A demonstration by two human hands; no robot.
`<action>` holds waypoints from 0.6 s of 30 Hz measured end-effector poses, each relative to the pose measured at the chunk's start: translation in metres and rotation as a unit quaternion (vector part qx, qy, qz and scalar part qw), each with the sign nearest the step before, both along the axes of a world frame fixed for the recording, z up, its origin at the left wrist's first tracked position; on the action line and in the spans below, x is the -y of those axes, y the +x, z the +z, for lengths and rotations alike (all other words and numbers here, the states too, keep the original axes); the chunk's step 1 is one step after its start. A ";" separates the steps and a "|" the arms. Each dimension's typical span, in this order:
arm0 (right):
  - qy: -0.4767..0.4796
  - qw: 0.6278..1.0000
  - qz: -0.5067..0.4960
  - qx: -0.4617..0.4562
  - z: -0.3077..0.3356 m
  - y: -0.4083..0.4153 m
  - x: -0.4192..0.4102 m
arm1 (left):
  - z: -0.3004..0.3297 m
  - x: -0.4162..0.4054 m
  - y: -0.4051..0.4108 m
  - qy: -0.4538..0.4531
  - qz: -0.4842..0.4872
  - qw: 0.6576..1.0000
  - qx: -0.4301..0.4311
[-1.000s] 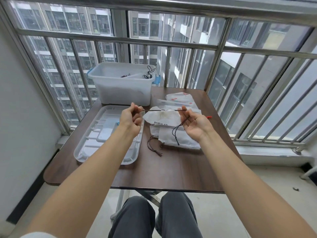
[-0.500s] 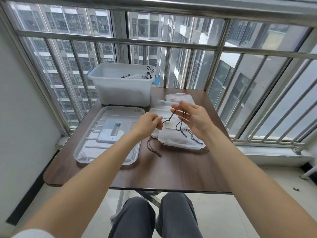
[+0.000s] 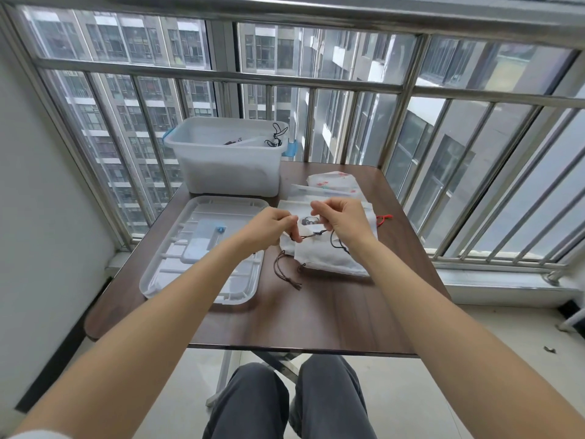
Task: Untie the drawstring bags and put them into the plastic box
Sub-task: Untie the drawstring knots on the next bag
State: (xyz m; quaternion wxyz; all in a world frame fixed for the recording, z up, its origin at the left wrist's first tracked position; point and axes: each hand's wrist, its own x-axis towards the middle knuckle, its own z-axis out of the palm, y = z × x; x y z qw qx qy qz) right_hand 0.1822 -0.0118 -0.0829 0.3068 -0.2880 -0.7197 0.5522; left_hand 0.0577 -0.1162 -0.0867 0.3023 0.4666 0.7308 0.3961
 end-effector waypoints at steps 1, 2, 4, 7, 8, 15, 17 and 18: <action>-0.004 1.000 0.003 0.007 -0.002 0.000 0.000 | 0.002 0.001 -0.001 0.010 0.004 1.000 -0.011; -0.019 1.000 0.013 0.011 -0.003 0.001 0.000 | 0.004 0.001 -0.002 0.026 0.014 0.999 -0.025; -0.049 0.998 0.040 0.009 -0.006 0.002 0.001 | 0.008 0.002 -0.005 0.061 0.037 0.996 -0.059; -0.037 0.998 0.053 0.008 -0.009 0.005 0.001 | 0.018 0.004 -0.007 0.086 0.028 0.987 -0.135; -0.032 0.998 0.048 0.014 -0.009 0.006 0.001 | 0.023 0.004 -0.006 0.073 0.019 0.981 -0.179; -0.022 0.998 0.045 0.029 -0.014 0.003 0.004 | 0.051 -0.007 -0.004 0.029 -0.013 0.880 -0.474; -0.028 0.998 0.049 0.029 -0.015 0.003 0.005 | 0.055 -0.012 -0.008 0.036 -0.034 0.871 -0.489; -0.027 0.997 0.054 0.036 -0.015 0.004 0.006 | 0.056 -0.015 -0.009 0.038 -0.042 0.868 -0.494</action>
